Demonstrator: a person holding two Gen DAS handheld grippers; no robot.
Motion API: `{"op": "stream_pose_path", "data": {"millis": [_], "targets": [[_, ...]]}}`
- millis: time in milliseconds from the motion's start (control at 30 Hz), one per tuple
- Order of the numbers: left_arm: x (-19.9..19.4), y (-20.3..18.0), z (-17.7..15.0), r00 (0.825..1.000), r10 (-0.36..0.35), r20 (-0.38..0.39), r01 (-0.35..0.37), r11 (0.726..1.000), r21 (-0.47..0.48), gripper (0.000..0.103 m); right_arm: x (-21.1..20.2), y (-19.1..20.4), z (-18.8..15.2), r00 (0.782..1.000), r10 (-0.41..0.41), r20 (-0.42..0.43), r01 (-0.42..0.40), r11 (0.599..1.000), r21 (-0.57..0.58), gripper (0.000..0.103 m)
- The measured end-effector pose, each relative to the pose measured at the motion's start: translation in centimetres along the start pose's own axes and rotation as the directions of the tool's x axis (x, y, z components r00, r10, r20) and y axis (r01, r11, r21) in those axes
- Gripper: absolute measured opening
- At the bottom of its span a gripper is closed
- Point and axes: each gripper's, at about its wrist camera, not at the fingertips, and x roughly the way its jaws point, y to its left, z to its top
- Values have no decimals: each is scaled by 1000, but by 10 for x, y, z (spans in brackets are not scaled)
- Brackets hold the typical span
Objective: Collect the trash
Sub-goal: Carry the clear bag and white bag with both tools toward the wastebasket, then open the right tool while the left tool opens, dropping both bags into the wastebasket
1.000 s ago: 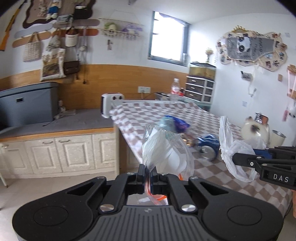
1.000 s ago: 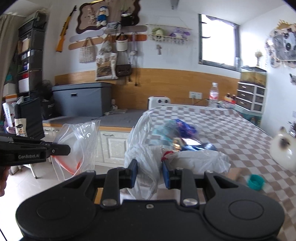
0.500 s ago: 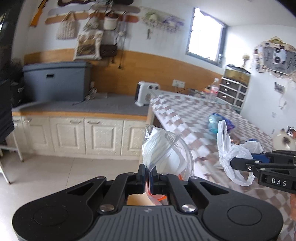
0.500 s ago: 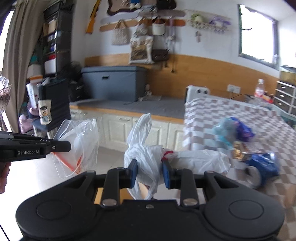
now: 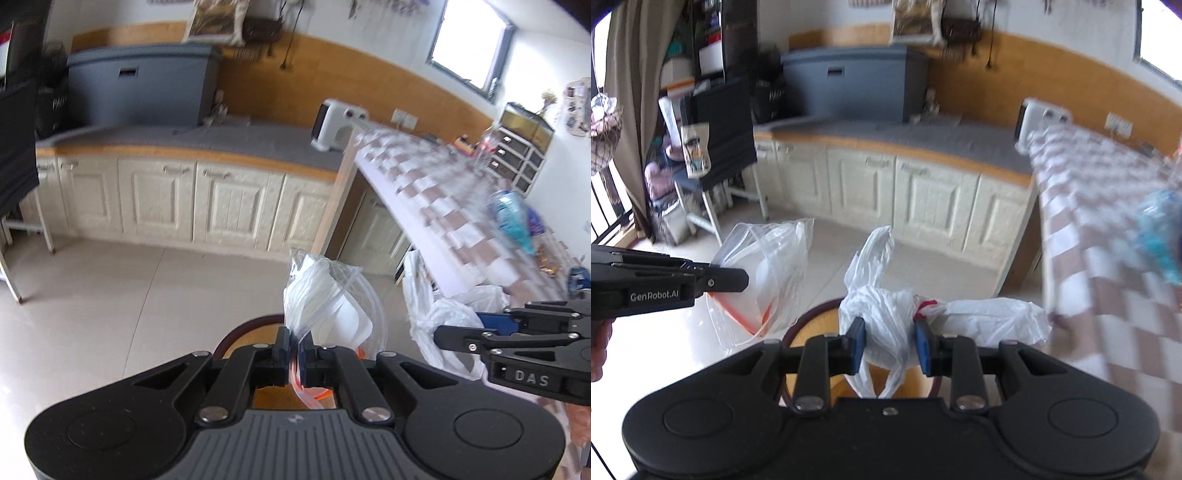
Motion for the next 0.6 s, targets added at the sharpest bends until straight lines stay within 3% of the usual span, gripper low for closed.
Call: {"op": "stream_pose_path", "data": {"millis": [267,500,600], "targets": [[46,32,-8,995,28,-95,-34,998,-62,5,87,7,8,980,59,-188,-70,996,-52,30],[81,42,-10,988,27,-154,-41,996,-84,5,138,22,-5,944,77,-320,-147,968,-202,30],[97,41,-11,983,19,-181,-35,996,-87,5,152,27,-12,919,79,-385,-185,951,-247,30]]}}
